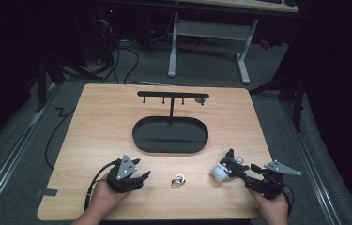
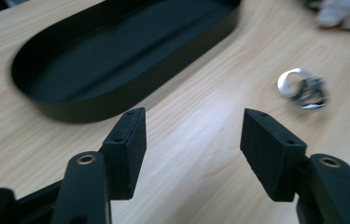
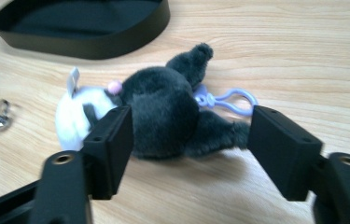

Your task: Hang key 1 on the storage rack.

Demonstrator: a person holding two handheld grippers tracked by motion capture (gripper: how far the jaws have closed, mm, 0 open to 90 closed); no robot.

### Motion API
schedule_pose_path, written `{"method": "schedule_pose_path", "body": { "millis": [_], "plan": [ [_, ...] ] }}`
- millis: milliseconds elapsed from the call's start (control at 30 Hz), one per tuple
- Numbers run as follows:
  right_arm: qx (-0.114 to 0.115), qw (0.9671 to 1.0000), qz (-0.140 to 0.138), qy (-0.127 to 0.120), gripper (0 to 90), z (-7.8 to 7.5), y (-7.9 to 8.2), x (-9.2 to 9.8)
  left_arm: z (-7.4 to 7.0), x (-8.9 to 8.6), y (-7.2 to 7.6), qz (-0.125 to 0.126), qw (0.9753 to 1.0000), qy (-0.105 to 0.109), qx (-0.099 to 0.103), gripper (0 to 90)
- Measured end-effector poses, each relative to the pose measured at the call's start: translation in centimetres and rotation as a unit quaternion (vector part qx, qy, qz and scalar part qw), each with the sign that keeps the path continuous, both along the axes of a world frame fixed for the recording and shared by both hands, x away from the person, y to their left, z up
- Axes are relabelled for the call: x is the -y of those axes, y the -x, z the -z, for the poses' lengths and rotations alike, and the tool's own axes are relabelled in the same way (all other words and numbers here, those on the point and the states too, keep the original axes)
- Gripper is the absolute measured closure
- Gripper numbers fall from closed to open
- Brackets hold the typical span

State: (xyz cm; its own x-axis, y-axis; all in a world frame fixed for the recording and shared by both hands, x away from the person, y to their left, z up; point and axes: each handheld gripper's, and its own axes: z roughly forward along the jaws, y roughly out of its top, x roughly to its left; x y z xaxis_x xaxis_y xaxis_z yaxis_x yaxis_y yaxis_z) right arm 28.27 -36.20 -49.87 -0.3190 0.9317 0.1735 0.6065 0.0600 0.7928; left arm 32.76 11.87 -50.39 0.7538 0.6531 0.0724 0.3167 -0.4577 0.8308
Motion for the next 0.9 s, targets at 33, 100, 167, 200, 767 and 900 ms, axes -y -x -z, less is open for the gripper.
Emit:
{"method": "schedule_pose_path", "body": {
  "millis": [33,100,167,200,767,900],
  "plan": [
    [0.002,0.9999,0.001,0.013,36.5,0.0,0.3,-0.1,0.1,-0.6,-0.3,-0.005,0.9999,0.008,-0.010,40.8],
    [0.009,0.9996,0.000,0.028,40.7,-0.2,0.6,-0.2,0.3,-1.4,-0.6,-0.016,0.9994,0.021,-0.022,40.3],
    [0.005,0.9985,-0.001,0.054,42.1,-0.3,0.9,-0.4,0.4,-2.0,-0.5,-0.020,0.9994,0.019,-0.021,40.3],
    [0.005,0.9977,-0.005,0.068,43.2,-0.3,0.9,-0.5,0.4,-2.0,-0.5,-0.020,0.9994,0.019,-0.021,40.5],
    [-0.014,0.9977,-0.014,0.066,90.0,0.4,1.4,-0.2,0.9,-3.0,-0.7,-0.041,0.9988,0.008,-0.023,40.1],
    [-0.020,0.9973,-0.017,0.068,90.0,0.7,0.5,-0.4,0.9,-3.8,-0.3,-0.054,0.9982,0.011,-0.023,40.1]
  ]
}}
